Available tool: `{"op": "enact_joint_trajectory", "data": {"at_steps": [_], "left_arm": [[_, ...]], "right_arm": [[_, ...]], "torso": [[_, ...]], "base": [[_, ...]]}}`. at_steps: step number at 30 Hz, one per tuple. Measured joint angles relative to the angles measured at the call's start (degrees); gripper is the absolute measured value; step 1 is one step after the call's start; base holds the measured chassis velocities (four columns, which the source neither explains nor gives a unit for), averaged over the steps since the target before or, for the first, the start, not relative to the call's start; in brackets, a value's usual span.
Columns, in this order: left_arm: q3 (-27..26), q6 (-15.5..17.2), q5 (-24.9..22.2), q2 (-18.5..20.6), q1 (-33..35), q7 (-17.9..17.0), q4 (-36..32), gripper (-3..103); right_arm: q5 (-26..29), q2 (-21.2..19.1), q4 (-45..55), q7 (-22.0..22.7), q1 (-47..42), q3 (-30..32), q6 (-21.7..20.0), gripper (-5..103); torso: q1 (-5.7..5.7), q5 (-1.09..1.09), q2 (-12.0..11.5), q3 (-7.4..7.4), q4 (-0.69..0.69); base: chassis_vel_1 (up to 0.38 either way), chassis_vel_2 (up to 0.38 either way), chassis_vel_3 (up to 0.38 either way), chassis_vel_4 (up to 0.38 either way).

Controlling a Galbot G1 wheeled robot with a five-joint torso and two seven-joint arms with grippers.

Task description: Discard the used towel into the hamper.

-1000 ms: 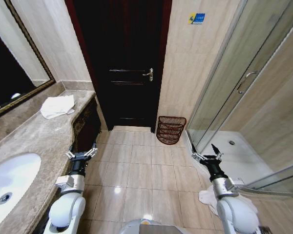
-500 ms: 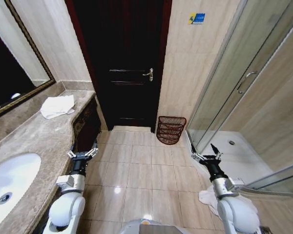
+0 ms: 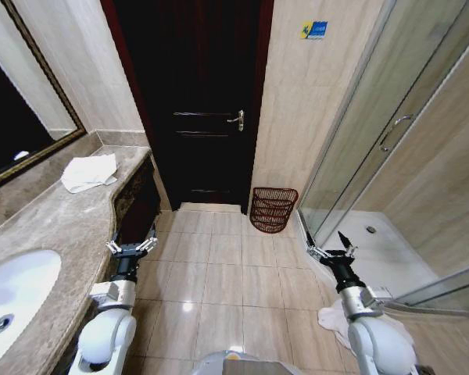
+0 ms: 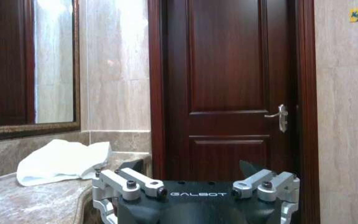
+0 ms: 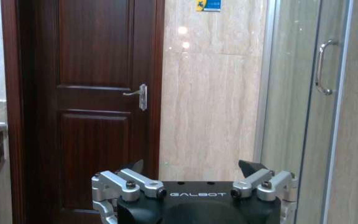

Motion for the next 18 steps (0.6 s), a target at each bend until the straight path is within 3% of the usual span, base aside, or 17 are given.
{"op": "enact_joint_trajectory", "data": {"at_steps": [18], "left_arm": [[-0.1,-0.6,0.3,-0.3,0.0,-0.1,0.0,100]], "right_arm": [[-0.2,-0.1,-1.0,-0.1,0.0,-0.1,0.6,100]], "torso": [[0.0,0.0,0.0,0.0,0.0]], "base": [[-0.028,0.045,0.046,-0.016]]}}
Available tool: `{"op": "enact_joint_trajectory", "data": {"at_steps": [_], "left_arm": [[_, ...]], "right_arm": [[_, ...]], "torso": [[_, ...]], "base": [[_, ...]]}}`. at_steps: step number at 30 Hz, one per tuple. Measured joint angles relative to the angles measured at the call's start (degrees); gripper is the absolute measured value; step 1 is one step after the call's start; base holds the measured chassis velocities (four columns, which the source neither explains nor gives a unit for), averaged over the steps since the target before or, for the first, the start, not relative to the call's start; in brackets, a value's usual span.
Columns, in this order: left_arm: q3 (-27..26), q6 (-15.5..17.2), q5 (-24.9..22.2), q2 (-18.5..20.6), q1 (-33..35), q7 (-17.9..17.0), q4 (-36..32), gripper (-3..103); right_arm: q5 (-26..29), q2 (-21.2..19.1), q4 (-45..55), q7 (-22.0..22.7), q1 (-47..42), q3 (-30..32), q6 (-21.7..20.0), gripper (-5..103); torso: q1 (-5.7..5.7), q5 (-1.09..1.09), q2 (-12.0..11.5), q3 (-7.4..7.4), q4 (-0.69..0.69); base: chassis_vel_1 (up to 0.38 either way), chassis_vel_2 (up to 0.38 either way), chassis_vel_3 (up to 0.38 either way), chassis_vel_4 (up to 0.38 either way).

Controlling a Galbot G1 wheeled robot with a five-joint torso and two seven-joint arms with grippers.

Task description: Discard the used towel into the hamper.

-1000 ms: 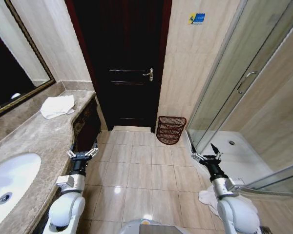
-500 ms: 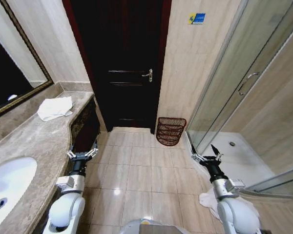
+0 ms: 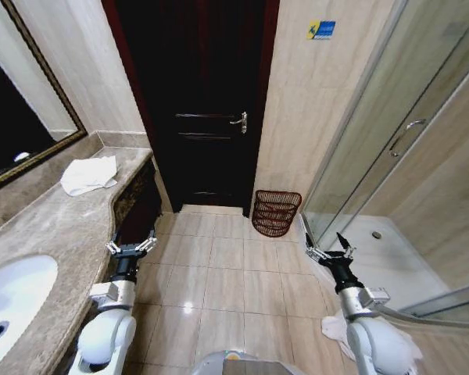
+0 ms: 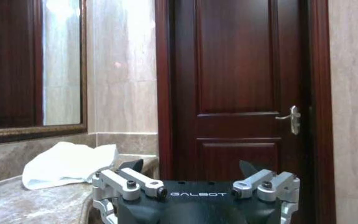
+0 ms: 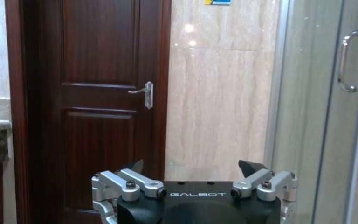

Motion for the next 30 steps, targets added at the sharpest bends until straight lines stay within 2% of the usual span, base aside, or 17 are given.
{"op": "enact_joint_trajectory", "data": {"at_steps": [30], "left_arm": [[-0.4,-1.2,1.1,-0.2,0.3,-0.1,0.6,100]], "right_arm": [[0.0,-0.1,-0.6,-0.2,-0.1,0.0,0.4,100]], "torso": [[0.0,0.0,0.0,0.0,0.0]], "base": [[-0.015,0.075,0.068,-0.012]]}}
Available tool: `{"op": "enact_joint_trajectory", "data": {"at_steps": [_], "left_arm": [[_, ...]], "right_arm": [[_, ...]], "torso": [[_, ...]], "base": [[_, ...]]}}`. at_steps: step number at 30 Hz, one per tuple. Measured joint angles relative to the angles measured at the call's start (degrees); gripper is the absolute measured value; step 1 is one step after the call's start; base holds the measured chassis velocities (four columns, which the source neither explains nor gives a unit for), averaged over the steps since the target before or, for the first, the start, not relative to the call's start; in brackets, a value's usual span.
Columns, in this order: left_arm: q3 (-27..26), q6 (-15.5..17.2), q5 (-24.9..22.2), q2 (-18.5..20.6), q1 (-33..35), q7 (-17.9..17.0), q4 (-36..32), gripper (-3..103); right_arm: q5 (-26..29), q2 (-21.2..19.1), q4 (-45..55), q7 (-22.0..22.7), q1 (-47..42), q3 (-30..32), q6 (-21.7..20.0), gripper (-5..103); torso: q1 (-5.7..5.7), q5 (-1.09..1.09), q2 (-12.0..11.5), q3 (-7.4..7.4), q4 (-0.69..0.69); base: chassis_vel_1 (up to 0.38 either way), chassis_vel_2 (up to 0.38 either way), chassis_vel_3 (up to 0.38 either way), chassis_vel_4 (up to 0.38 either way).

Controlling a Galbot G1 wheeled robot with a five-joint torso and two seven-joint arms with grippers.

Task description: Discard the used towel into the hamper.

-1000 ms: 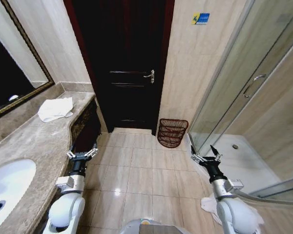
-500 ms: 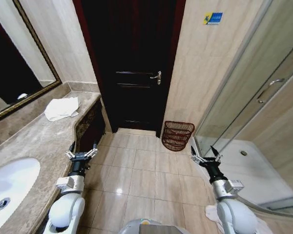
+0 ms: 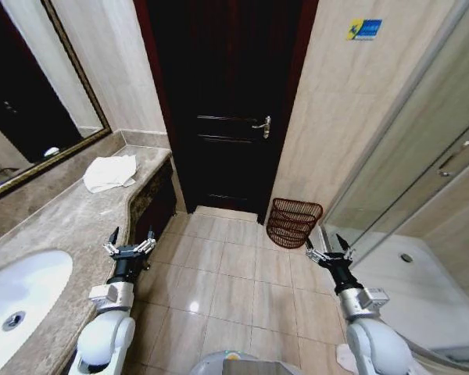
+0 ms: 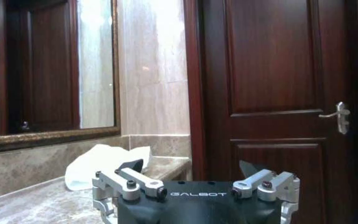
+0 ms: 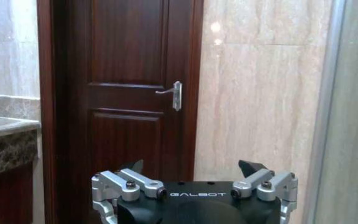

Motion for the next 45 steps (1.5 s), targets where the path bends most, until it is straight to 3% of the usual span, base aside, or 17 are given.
{"op": "enact_joint_trajectory", "data": {"at_steps": [45], "left_arm": [[-0.3,-1.1,0.3,-0.7,0.9,0.0,-0.3,100]], "right_arm": [[-0.3,-0.3,-0.7,-0.3,-0.6,0.1,1.1,100]], "torso": [[0.0,0.0,0.0,0.0,0.0]], "base": [[-0.015,0.071,0.067,-0.018]]}}
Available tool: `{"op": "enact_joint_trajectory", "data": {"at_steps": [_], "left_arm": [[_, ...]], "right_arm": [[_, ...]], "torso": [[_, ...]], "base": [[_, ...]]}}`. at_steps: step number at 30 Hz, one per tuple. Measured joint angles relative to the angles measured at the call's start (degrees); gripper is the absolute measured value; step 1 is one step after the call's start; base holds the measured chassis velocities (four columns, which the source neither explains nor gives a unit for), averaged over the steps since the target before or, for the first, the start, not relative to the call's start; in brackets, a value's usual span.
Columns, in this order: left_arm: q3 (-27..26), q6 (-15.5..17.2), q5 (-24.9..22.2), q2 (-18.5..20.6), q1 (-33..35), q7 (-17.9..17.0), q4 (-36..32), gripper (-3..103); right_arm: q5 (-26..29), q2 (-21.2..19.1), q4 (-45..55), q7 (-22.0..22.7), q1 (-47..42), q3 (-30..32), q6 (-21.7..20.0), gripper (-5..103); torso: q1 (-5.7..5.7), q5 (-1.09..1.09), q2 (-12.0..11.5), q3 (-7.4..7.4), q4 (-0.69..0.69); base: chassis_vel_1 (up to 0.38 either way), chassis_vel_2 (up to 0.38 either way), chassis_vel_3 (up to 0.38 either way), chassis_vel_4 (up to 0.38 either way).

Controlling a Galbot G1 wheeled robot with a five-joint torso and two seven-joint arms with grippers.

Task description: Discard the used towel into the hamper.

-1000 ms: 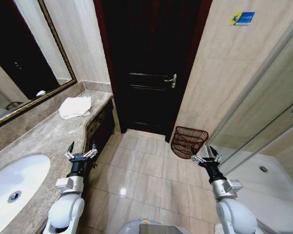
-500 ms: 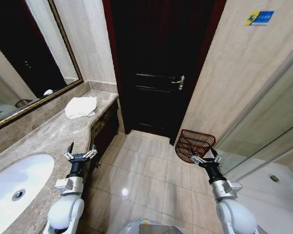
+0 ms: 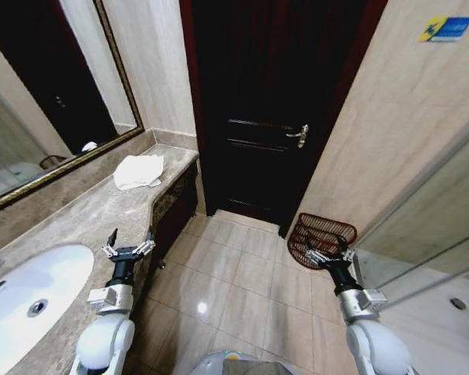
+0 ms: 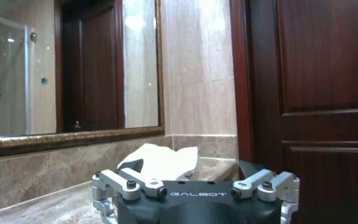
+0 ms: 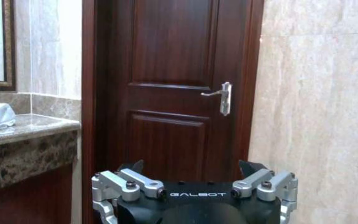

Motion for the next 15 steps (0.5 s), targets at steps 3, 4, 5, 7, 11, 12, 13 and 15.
{"op": "enact_joint_trajectory", "data": {"at_steps": [3,4,5,7,11,12,13,15], "left_arm": [[0.0,0.0,0.0,0.1,0.0,0.0,0.0,100],[0.0,0.0,0.0,0.1,0.0,0.0,0.0,100],[0.0,0.0,0.0,0.2,0.0,0.0,0.0,100],[-0.1,0.0,-0.1,0.3,0.0,0.0,0.0,100],[-0.1,-0.1,-0.2,0.2,-0.1,0.0,0.2,100],[-0.1,-0.1,-0.2,0.2,-0.1,0.0,0.2,100],[-0.1,-0.1,-0.2,0.2,0.0,0.0,0.2,100],[-0.1,-0.2,-0.2,0.2,0.0,0.0,0.3,100]], "right_arm": [[0.0,0.0,0.0,0.0,0.2,0.0,0.0,100],[0.0,0.0,0.0,0.0,0.2,0.0,0.0,100],[0.0,0.1,0.0,0.0,0.2,0.0,0.0,100],[-0.1,0.1,0.0,0.0,0.2,-0.1,-0.1,100],[-0.2,0.1,-0.2,0.0,0.3,-0.1,-0.1,100],[-0.2,0.1,-0.2,0.0,0.3,-0.1,-0.1,100],[-0.2,0.1,-0.2,-0.1,0.4,-0.1,-0.1,100],[-0.2,0.1,-0.2,-0.1,0.3,-0.1,-0.1,100]], "torso": [[0.0,0.0,0.0,0.0,0.0],[0.0,0.0,0.0,0.0,0.0],[0.0,0.0,0.0,0.0,0.0],[0.0,0.0,0.0,0.0,0.0],[0.0,0.0,0.0,0.0,0.0],[0.0,0.0,0.0,0.0,0.0],[0.0,0.0,0.0,0.0,0.0],[0.0,0.0,0.0,0.0,0.0]], "base": [[-0.02,0.073,0.069,-0.015],[-0.024,0.077,0.069,-0.009],[-0.024,0.066,0.068,-0.009],[-0.023,0.06,0.065,-0.018],[-0.013,0.073,0.068,-0.012],[0.012,0.085,0.068,-0.009],[0.012,0.085,0.059,-0.002],[-0.007,0.095,0.065,-0.012]]}}
